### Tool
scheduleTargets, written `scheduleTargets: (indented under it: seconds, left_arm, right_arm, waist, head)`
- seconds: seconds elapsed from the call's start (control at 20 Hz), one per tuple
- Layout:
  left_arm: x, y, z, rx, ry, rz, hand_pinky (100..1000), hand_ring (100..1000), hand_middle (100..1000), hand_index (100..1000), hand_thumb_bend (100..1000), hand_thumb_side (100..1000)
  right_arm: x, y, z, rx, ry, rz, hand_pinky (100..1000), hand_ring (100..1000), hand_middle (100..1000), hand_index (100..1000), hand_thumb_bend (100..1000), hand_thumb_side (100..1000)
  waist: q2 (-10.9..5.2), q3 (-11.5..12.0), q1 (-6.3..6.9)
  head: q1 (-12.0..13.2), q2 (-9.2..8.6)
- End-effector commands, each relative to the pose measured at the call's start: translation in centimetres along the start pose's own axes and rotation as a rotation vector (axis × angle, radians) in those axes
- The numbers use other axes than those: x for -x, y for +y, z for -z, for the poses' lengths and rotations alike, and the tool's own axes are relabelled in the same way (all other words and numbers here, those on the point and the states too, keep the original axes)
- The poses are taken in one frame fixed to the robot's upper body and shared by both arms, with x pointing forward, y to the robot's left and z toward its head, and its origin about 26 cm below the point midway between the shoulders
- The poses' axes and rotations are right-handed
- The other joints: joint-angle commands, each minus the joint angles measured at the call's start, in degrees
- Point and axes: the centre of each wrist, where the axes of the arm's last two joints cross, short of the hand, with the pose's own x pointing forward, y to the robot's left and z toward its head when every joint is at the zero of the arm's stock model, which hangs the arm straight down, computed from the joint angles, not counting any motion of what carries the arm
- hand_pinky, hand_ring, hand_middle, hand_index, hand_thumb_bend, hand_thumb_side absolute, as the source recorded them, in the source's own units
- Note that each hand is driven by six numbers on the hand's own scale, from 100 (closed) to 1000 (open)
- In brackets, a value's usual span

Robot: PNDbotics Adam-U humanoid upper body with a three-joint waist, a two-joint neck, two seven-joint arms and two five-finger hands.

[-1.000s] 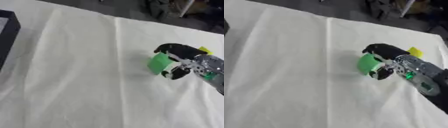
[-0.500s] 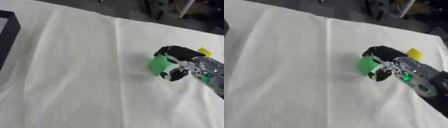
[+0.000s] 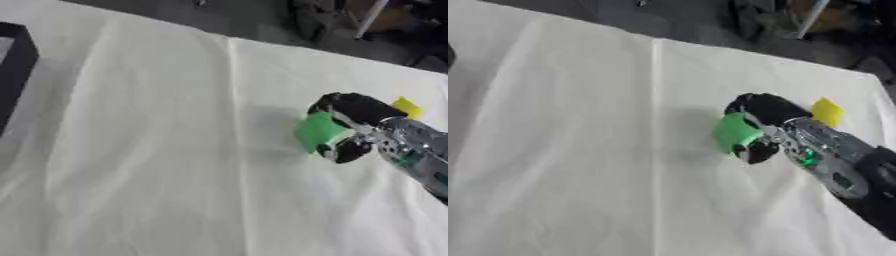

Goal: Pick up the objects with one hand, pass them to the other hand, and then place them into the box on the other side of the table.

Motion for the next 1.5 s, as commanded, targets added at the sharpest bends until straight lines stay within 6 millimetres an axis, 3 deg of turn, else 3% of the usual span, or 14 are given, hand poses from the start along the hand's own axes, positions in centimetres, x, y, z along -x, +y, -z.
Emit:
scheduleTargets:
  seconds: [0.05,0.35,0.5,0.8,1.5]
  left_arm:
    - [-0.8,-0.1,0.1,0.003,-0.03,-0.003,901,341,718,812,736,570]
    - [-0.8,0.1,0.1,-0.004,-0.028,-0.003,902,340,717,811,733,573]
    - [-0.6,0.3,0.0,-0.012,-0.018,-0.003,902,339,717,810,731,574]
    - [-0.2,0.7,-0.3,-0.037,-0.002,-0.009,903,337,717,809,732,573]
    - [0.4,1.9,-0.8,-0.102,0.042,-0.014,902,328,717,809,738,567]
  right_arm:
    - [0.0,-0.7,0.0,0.056,-0.002,-0.031,908,676,572,581,198,100]
    - [0.1,-1.0,0.0,0.136,0.005,-0.029,872,591,472,488,144,100]
    - [0.2,-1.2,0.0,0.179,0.006,-0.015,855,570,456,477,100,100]
    - [0.4,-2.4,0.2,0.288,-0.015,0.05,810,541,423,463,108,100]
    - [-1.1,-3.9,1.2,0.436,-0.071,0.42,693,513,390,454,100,100]
  waist:
    - [-0.94,-0.1,0.64]
    - [-1.59,-0.4,1.14]
    - [-2.09,-0.8,1.65]
    - [-3.53,-2.2,3.37]
    - [-7.78,-4.5,6.85]
  head:
    - [0.1,-0.68]
    - [0.6,-0.12]
    - [1.7,0.19]
    - [3.9,1.96]
    - [5.6,4.61]
